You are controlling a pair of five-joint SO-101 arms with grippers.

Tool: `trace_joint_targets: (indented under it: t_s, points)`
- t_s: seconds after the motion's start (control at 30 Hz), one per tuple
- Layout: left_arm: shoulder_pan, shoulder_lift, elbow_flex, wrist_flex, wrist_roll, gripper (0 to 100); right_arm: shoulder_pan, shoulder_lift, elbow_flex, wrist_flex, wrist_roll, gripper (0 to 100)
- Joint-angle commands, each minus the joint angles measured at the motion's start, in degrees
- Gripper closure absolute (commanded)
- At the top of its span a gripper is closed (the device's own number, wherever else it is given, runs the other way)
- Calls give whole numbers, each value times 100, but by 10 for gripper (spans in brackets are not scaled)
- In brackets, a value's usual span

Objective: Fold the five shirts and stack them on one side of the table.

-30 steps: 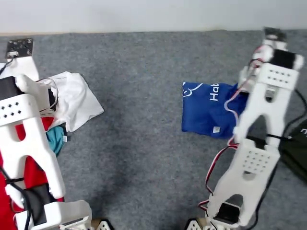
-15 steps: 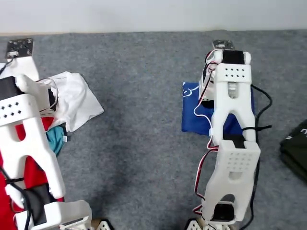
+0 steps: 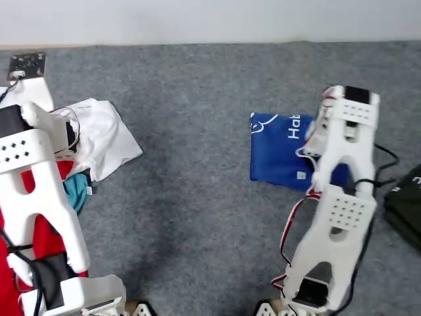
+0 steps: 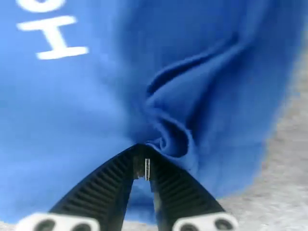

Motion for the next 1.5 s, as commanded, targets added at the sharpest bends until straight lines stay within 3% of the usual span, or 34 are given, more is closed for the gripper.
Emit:
trace_joint_targets:
  t_s: [0.0, 0.2, 0.37, 0.6, 0.7, 0.9, 1.17, 1.47]
  points:
    - [202, -273, -66, 123, 26, 996, 418, -752, -70, 136, 229, 988]
    - [686, -273, -66, 123, 18, 996, 971, -1235, -35, 207, 440, 988]
    - [703, -273, -66, 123, 9, 996, 1182, -1437, -35, 242, 413, 988]
    - [677, -273, -75, 123, 9, 996, 189, -1516, -44, 215, 360, 988]
    - [677, -281, -75, 123, 9, 996, -224, -1464, -70, 163, 0, 988]
    - [695, -281, -75, 123, 9, 996, -426, -1305, -35, -330, -193, 988]
    - [712, -273, -75, 123, 9, 996, 549, -251, -70, -110, -141, 988]
    - [712, -273, -75, 123, 9, 996, 1332, -716, -44, 251, 273, 988]
